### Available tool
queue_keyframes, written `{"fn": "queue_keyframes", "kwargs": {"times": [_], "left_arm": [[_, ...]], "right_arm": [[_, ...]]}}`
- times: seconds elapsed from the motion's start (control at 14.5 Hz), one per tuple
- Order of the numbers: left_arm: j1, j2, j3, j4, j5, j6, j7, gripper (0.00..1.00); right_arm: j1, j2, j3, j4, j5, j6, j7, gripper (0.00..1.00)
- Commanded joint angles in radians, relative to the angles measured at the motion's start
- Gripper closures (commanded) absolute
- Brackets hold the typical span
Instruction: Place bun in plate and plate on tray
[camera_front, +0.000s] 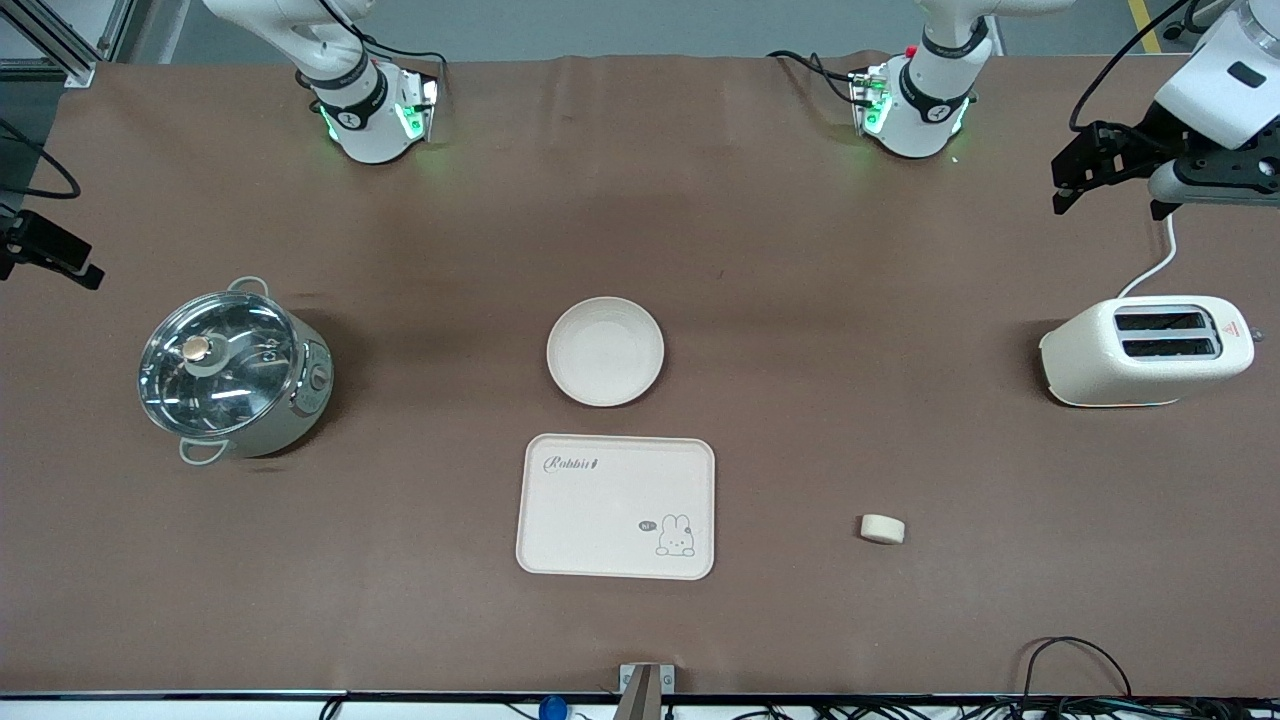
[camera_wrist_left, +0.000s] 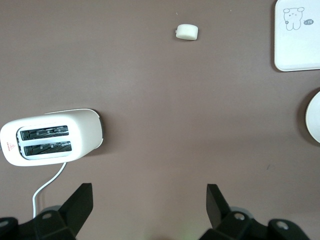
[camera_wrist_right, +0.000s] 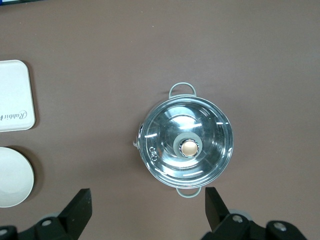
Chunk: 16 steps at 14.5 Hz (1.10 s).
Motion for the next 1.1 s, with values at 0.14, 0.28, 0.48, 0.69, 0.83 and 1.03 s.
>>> {"fn": "queue_keyframes", "kwargs": {"times": [0.14,0.28,0.48,0.69,0.83,1.03], "left_arm": [[0.006,0.069,0.005,0.060,-0.014,-0.006,0.015,0.00],[0.002,0.185,0.003,0.129,-0.005,0.000,-0.005,0.00],[0.005,0.343,0.002,0.136,-0.017,0.176,-0.108,0.00],[-0.018,0.497,-0.006,0.130,-0.012,0.381,-0.364,0.00],[-0.044,0.590,-0.008,0.133,-0.011,0.517,-0.471,0.00],[-0.063,0.750,-0.006,0.137,0.000,0.750,-0.729,0.00]], "right_arm": [[-0.010,0.000,0.010,0.011,-0.011,-0.011,0.016,0.00],[-0.008,0.000,0.010,0.011,-0.011,-0.011,0.016,0.00],[-0.005,0.000,0.013,0.007,-0.002,-0.013,0.018,0.00],[0.022,0.000,0.016,0.004,0.055,-0.011,0.022,0.00],[0.034,0.001,0.016,-0.008,0.124,-0.005,0.036,0.00],[0.068,0.023,0.018,-0.104,0.236,0.028,0.048,0.00]]}}
